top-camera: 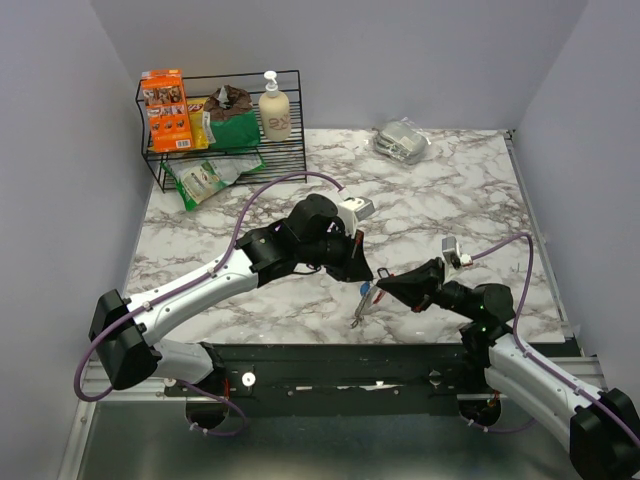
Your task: Put the keys on the keyring
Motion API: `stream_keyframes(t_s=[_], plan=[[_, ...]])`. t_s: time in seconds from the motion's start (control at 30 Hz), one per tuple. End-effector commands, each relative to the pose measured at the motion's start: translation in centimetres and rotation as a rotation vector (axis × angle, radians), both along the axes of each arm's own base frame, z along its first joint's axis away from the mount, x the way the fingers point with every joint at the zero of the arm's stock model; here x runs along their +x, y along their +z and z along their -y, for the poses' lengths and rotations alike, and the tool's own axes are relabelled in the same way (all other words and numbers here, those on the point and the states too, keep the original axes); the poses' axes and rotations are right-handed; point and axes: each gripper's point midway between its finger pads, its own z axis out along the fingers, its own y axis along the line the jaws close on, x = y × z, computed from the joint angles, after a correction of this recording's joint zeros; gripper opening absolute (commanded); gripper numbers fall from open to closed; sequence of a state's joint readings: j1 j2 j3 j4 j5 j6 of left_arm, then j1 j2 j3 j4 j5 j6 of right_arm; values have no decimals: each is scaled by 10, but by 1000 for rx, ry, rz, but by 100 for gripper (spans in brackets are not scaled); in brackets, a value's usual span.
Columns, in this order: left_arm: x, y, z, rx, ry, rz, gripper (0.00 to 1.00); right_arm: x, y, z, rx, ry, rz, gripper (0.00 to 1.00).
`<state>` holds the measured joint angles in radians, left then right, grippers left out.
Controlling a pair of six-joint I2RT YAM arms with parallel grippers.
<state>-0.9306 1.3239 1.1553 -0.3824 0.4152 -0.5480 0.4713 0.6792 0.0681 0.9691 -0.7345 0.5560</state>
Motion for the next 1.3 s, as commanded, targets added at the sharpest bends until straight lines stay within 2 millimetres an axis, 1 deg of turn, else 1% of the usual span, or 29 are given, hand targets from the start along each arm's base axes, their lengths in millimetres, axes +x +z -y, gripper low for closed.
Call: stream_keyframes(t_s=[0.0,0.13,0.17,0.23,0.33,0.73,0.83,1.03,1.27], plan=[[-4,25,3,-71,-25,23,0,0,3,1,6,-14,31,0],[-3,26,-2,-60,-7,33,0,1,3,1,8,-16,32,0],[-2,29,-4,-56,6,46,0,0,3,1,9,-16,33,0],[2,23,-10,-14,36,52,0,0,4,2,11,-17,34,0],[4,22,-14,7,46,48,0,0,6,2,14,-19,38,0],[-14,32,-2,-82,-14,-72,0,1,10,2,23,-24,54,0],[-16,27,-2,-74,-13,-97,0,0,10,2,23,-18,56,0],[-10,14,-4,-33,24,-119,0,-1,10,2,25,-14,58,0],[-7,11,-9,-25,46,-127,0,-1,10,3,27,-20,59,0]])
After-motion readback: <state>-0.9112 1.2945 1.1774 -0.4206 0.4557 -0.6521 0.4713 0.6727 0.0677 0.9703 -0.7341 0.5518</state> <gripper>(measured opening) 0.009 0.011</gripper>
